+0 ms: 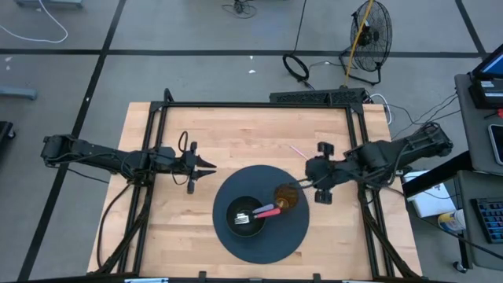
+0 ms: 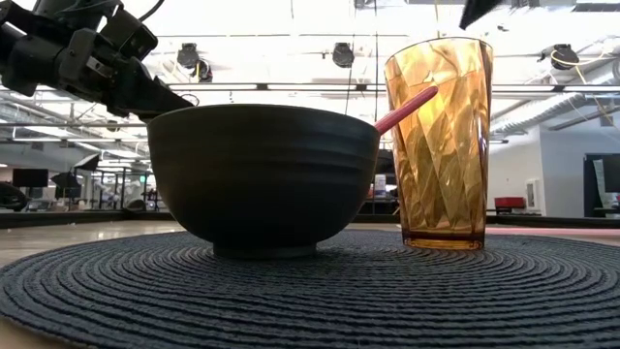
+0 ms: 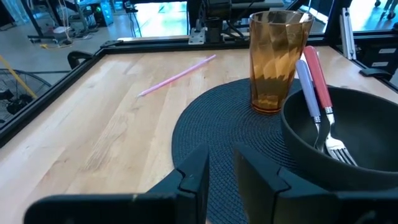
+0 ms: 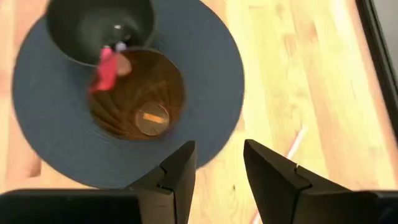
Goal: Pick & Place Utensil
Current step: Put the pink straw into the brown cup
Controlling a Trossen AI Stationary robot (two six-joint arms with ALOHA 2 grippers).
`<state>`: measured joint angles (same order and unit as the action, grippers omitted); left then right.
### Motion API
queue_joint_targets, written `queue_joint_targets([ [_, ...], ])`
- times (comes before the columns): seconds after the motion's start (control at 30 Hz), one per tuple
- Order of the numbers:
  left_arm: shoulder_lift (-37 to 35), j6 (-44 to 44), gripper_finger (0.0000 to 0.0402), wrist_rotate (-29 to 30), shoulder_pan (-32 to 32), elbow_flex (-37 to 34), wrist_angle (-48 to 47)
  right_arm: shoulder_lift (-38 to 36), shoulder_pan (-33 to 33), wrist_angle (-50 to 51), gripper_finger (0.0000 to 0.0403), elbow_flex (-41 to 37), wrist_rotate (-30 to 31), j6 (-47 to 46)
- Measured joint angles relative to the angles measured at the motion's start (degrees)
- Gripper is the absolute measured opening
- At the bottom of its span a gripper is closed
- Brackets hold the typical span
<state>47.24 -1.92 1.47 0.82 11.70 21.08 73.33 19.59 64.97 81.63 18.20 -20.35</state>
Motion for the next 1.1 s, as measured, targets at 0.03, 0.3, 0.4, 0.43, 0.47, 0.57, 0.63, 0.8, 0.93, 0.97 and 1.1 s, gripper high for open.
queue_joint_targets([
  [0.03,0.0,-0.2,0.0076,0.0,0.0,0.0,0.0,-1.1,-0.5,-0.4,0.0130,-1.7,0.2,-0.8],
  [0.3,0.0,0.0,0.0076,0.0,0.0,0.0,0.0,-7.1,-7.6,-2.6,0.0130,-16.3,1.2,-7.2],
  [0.4,0.0,0.5,0.0076,0.1,0.0,0.0,0.1,-7.9,-12.1,-5.6,0.0130,-21.0,1.0,-4.8],
  [0.43,0.0,0.5,0.0076,0.1,0.0,0.0,0.1,-8.0,-13.9,-7.1,0.0130,-22.2,0.3,-3.4],
  [0.47,0.0,0.6,0.0076,0.1,0.0,0.0,0.1,-8.0,-16.0,-8.9,0.0130,-23.3,-0.8,-1.8],
  [0.57,0.0,0.6,0.0076,0.4,0.0,0.0,0.3,-7.9,-22.5,-14.9,0.0130,-25.6,-5.5,3.1],
  [0.63,0.0,0.6,0.0076,0.5,0.0,0.0,0.3,-7.7,-27.2,-18.0,0.0130,-26.6,-9.5,5.9],
  [0.8,0.0,0.6,0.0076,0.5,0.0,0.0,0.2,-7.3,-36.8,-18.9,0.0130,-27.3,-12.4,10.9],
  [0.93,0.0,-0.6,0.0076,0.6,0.0,0.0,0.2,-7.2,-41.7,-20.2,0.0130,-27.3,-15.4,14.0],
  [0.97,0.0,-0.7,0.0076,0.6,0.0,0.0,0.2,-7.0,-42.5,-21.2,0.0130,-27.3,-16.2,14.6],
  [1.1,0.0,-2.1,0.0076,0.6,0.0,0.0,0.3,-6.0,-45.8,-22.4,0.0130,-27.3,-17.1,16.7],
])
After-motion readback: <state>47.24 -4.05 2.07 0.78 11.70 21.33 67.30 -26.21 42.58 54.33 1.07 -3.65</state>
